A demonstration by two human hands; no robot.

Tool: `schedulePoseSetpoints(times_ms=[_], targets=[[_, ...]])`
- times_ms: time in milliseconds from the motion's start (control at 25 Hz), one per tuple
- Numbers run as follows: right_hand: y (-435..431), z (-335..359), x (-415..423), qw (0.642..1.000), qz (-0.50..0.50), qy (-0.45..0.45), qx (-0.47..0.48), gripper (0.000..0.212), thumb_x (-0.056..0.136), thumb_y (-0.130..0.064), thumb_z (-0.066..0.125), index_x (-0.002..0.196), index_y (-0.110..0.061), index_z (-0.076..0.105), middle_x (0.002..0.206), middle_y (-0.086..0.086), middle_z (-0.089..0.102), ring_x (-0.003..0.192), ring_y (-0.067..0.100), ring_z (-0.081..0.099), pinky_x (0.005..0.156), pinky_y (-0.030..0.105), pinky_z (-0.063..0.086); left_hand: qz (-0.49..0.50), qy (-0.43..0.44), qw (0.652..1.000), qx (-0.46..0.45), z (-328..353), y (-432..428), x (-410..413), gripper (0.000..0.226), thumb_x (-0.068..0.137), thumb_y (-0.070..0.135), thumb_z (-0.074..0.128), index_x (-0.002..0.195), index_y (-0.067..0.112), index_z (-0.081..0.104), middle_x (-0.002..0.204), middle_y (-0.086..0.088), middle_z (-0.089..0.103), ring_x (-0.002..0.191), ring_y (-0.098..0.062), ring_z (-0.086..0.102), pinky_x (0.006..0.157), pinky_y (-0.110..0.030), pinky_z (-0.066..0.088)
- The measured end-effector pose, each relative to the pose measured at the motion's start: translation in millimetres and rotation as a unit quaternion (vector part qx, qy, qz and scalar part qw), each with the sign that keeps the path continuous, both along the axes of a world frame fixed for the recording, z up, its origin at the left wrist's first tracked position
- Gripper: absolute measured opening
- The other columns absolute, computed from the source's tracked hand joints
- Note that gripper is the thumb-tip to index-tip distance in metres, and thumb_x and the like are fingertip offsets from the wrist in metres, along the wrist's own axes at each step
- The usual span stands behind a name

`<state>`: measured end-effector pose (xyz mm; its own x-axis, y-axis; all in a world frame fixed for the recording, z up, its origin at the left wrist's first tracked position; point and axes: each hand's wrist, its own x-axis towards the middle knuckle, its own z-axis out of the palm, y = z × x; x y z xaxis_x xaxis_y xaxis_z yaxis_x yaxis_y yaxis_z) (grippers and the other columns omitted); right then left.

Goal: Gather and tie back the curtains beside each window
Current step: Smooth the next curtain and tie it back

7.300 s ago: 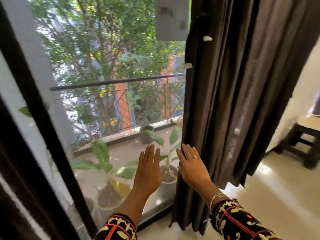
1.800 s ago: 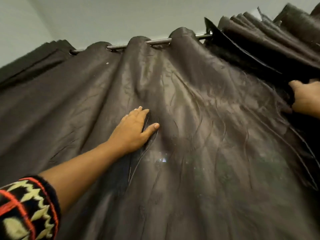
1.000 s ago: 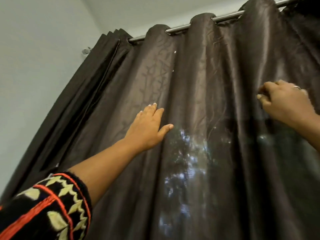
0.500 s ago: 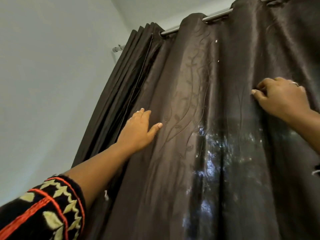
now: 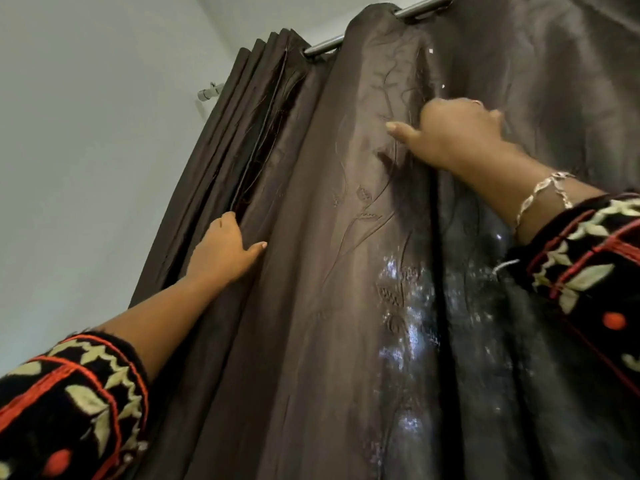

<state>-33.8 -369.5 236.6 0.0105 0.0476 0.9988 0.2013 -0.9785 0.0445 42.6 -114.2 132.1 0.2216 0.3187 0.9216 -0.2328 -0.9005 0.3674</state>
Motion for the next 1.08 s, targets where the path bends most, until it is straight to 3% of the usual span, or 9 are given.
schedulePoseSetpoints(times_ms=[160,280,400,520,600,720,840,960,1080], targets=[[54.4,9.5,-4.2,0.999,-0.032,0.027,0.027,0.104,0.067,-0.089,0.025,0.123,-0.006,0.052,0.127,0.021,0.052,0.116,0.042,0.048,0.094,0.055,0.037,-0.008,-0.038,0.997,-0.067,4.7,8.8,12.6,0.057,0.088,0.024,0.059,0.129,-0.005,0.034,0.129,-0.030,0.044,0.117,-0.045,0.044,0.091,-0.050,0.038],[74.9,18.7,-1.5,0.994,-0.091,0.062,0.028,0.097,0.068,-0.086,0.036,0.123,-0.009,0.053,0.128,0.015,0.053,0.116,0.038,0.051,0.092,0.047,0.042,-0.080,-0.060,0.987,-0.128,8.2,24.6,10.5,0.034,0.095,0.013,0.041,0.121,-0.008,0.042,0.125,-0.035,0.046,0.115,-0.047,0.044,0.093,-0.050,0.034],[81.3,28.3,14.5,0.989,-0.099,0.110,0.016,0.055,0.078,-0.060,0.056,0.106,-0.013,0.061,0.115,0.008,0.061,0.100,0.027,0.057,0.090,0.040,0.044,-0.069,-0.061,0.995,-0.032,13.6,41.0,12.7,0.018,0.095,0.015,0.043,0.099,-0.002,0.047,0.108,-0.030,0.053,0.091,-0.038,0.049,0.072,-0.040,0.035],[87.9,34.0,30.3,0.975,0.015,0.205,0.086,0.080,0.074,-0.077,0.042,0.103,-0.005,0.060,0.101,0.010,0.066,0.096,0.030,0.063,0.094,0.040,0.047,-0.079,-0.071,0.994,0.014,27.1,51.1,15.7,0.024,0.090,0.024,0.055,0.091,0.001,0.046,0.097,-0.023,0.057,0.078,-0.029,0.045,0.066,-0.036,0.034],[100.0,35.7,30.5,0.967,0.073,0.213,0.121,0.095,0.065,-0.088,0.032,0.099,-0.003,0.057,0.092,0.013,0.066,0.091,0.031,0.065,0.093,0.043,0.048,-0.072,-0.084,0.993,0.033,35.7,55.1,16.7,0.028,0.087,0.028,0.060,0.093,0.004,0.047,0.096,-0.019,0.058,0.079,-0.029,0.046,0.065,-0.036,0.034],[120.6,43.9,27.2,0.971,0.049,0.189,0.137,0.107,0.058,-0.089,0.044,0.131,-0.011,0.046,0.129,0.014,0.053,0.119,0.036,0.050,0.101,0.047,0.041,-0.049,-0.113,0.989,0.078,40.7,63.7,20.7,0.029,0.087,0.021,0.057,0.109,0.003,0.048,0.097,-0.018,0.060,0.086,-0.035,0.053,0.064,-0.036,0.038],[133.8,45.8,27.6,0.975,-0.067,0.163,0.136,0.106,0.058,-0.081,0.057,0.135,-0.009,0.044,0.139,0.014,0.044,0.128,0.037,0.041,0.104,0.047,0.038,-0.051,-0.129,0.984,0.111,36.1,71.1,25.5,0.026,0.088,0.013,0.051,0.112,0.005,0.047,0.088,-0.018,0.060,0.077,-0.035,0.053,0.059,-0.035,0.038],[128.1,38.6,33.8,0.960,-0.137,0.166,0.176,0.084,0.069,-0.060,0.069,0.132,-0.009,0.046,0.137,0.015,0.044,0.126,0.038,0.041,0.098,0.051,0.041,-0.087,-0.140,0.980,0.113,29.1,73.5,28.3,0.025,0.089,0.012,0.048,0.113,0.005,0.047,0.083,-0.016,0.059,0.077,-0.036,0.054,0.060,-0.036,0.039],[121.2,30.5,33.4,0.963,-0.195,0.071,0.170,0.038,0.087,-0.019,0.054,0.123,-0.006,0.055,0.128,0.018,0.054,0.117,0.039,0.050,0.090,0.048,0.044,-0.128,-0.150,0.975,0.104,26.6,69.5,28.6,0.028,0.090,0.013,0.049,0.116,0.004,0.048,0.093,-0.020,0.062,0.086,-0.039,0.056,0.066,-0.040,0.043]])
